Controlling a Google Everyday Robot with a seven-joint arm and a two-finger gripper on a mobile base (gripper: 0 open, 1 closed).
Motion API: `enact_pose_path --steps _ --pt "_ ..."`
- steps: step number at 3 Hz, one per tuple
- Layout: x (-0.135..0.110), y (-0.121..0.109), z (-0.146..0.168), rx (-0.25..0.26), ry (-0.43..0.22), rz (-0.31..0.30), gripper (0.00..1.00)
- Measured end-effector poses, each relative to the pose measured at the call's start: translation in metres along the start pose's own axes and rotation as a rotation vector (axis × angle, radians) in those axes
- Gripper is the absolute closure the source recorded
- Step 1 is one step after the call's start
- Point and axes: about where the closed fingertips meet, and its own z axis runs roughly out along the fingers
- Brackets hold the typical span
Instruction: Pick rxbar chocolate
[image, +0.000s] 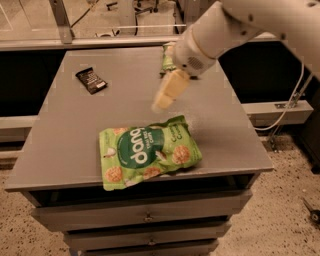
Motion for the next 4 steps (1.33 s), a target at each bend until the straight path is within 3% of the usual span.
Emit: enact_pose_path --steps 2,3,4 --pt "-0.083 -0.044 0.110 -0.004 -0.201 0.024 0.00" --pt "-0.117 -0.068 0.154 0.027 -0.288 0.062 0.00" --pt "-0.136 -0.084 0.188 0.066 -0.326 0.089 0.00"
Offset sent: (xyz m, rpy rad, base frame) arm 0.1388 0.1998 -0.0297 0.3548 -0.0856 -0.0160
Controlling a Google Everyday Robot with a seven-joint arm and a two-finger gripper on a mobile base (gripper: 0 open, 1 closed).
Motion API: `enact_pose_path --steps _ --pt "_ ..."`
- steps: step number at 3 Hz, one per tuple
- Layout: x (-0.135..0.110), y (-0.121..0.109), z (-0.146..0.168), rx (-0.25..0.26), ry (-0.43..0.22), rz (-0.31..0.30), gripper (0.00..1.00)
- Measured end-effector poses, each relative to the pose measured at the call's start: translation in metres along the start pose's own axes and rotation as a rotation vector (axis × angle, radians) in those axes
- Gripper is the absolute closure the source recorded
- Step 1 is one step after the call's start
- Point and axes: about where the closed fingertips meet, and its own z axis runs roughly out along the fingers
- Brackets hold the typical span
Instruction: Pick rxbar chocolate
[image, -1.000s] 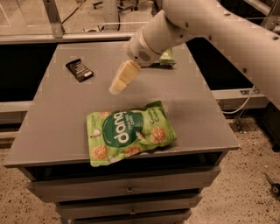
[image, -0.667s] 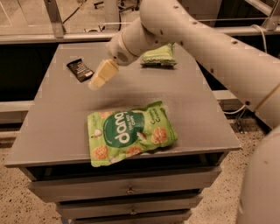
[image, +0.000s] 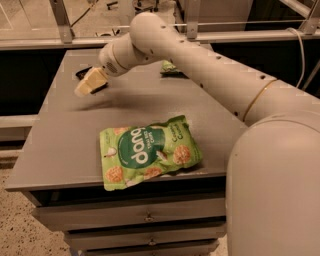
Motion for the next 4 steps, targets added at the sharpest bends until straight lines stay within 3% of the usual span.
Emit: enact_pose_path --steps 2,3,4 --pt "0.010 -0.016 0.045 0.054 0.004 0.054 0.00" --pt "0.019 -0.019 0.054 0.066 0.010 0.079 0.12" --pt "0.020 -0.019 0.059 0.068 0.008 0.098 0.35"
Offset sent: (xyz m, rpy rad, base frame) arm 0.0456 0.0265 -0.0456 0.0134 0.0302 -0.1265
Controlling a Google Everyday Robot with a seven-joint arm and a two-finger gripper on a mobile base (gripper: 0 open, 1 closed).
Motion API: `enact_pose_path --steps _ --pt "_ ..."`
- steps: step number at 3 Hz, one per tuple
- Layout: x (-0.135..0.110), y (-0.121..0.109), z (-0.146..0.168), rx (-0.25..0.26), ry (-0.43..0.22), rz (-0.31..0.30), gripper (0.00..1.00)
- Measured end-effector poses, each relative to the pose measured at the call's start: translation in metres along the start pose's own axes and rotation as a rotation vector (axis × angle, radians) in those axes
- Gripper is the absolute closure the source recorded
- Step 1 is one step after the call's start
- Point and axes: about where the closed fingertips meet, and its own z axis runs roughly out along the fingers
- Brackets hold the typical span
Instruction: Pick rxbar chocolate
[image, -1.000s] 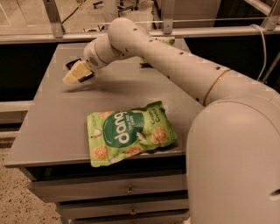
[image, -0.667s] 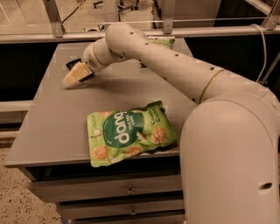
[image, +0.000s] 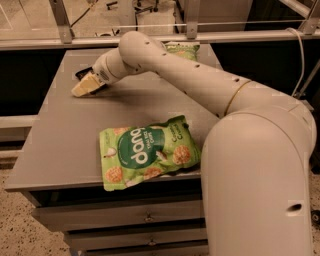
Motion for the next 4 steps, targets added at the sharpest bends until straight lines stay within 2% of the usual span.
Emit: enact_pose_path --steps 2,3,4 --pt "-0.011 0.005 -0.002 -0.018 -0.034 0.023 0.82" --pt "-0.023 0.010 -0.007 -0.040 -0.066 0.025 1.00" --pt "-0.049 0.016 -0.022 -0.068 -0.133 0.004 1.00"
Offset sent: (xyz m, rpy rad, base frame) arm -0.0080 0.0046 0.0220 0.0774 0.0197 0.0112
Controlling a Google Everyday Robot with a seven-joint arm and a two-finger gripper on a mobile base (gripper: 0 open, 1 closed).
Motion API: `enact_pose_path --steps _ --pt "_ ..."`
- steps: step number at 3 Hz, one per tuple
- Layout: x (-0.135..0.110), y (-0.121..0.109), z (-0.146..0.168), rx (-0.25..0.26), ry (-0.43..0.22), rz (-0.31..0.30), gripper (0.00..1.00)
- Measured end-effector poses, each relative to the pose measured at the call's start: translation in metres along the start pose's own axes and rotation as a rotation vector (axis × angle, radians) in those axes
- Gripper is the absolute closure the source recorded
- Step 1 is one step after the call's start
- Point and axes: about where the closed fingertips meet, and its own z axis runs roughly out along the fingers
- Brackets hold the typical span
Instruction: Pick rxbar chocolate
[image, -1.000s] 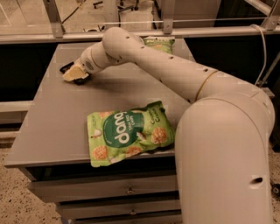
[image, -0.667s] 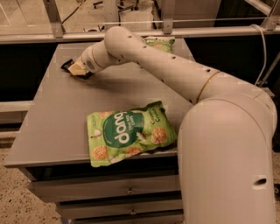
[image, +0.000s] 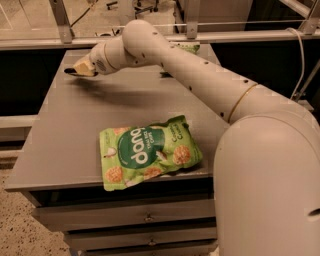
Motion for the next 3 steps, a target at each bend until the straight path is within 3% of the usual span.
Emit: enact_pose_path --steps 2,3 --pt "-0.059 0.017 -0.028 -0.062 -0.159 -0.069 1.00" --pt "-0.067 0.020 -0.030 -0.074 -0.181 -0.077 1.00"
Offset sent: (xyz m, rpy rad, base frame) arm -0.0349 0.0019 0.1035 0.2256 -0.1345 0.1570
